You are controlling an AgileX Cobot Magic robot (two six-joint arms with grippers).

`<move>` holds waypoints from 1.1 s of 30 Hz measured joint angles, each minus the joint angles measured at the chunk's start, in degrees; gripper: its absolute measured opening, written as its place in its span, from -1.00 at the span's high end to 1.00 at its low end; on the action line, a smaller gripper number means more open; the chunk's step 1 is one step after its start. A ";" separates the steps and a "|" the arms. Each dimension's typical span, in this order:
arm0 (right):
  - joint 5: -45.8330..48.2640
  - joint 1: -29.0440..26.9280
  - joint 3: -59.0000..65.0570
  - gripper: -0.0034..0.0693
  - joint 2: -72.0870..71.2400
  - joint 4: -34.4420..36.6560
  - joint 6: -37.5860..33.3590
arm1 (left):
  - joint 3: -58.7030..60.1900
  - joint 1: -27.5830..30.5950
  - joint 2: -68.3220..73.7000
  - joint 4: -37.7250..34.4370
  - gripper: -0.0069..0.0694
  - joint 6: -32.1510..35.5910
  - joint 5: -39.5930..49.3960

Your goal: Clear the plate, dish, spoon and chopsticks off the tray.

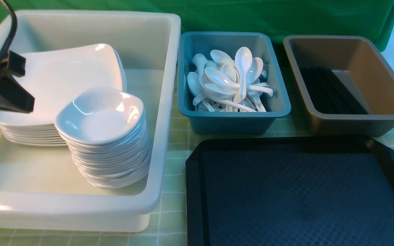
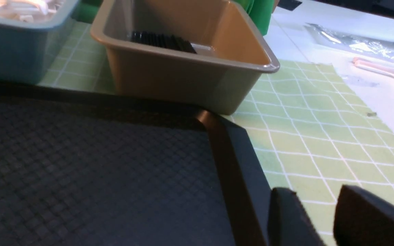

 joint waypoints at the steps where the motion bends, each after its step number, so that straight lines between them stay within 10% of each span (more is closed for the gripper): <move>1: -0.07 0.00 0.00 0.33 0.00 0.78 0.00 | 0.00 0.00 0.00 -0.04 0.86 0.00 0.37; 12: -0.19 0.00 0.00 0.27 0.00 4.67 0.00 | 0.43 -1.15 -4.52 -1.04 0.86 0.47 5.17; 23: -0.19 0.00 0.00 0.25 0.00 4.69 0.00 | 9.26 -14.39 -21.28 -0.49 0.86 3.24 4.51; 33: -0.19 0.00 0.00 0.25 0.00 4.75 0.00 | 32.43 -15.74 -47.25 -5.45 0.86 3.42 -30.65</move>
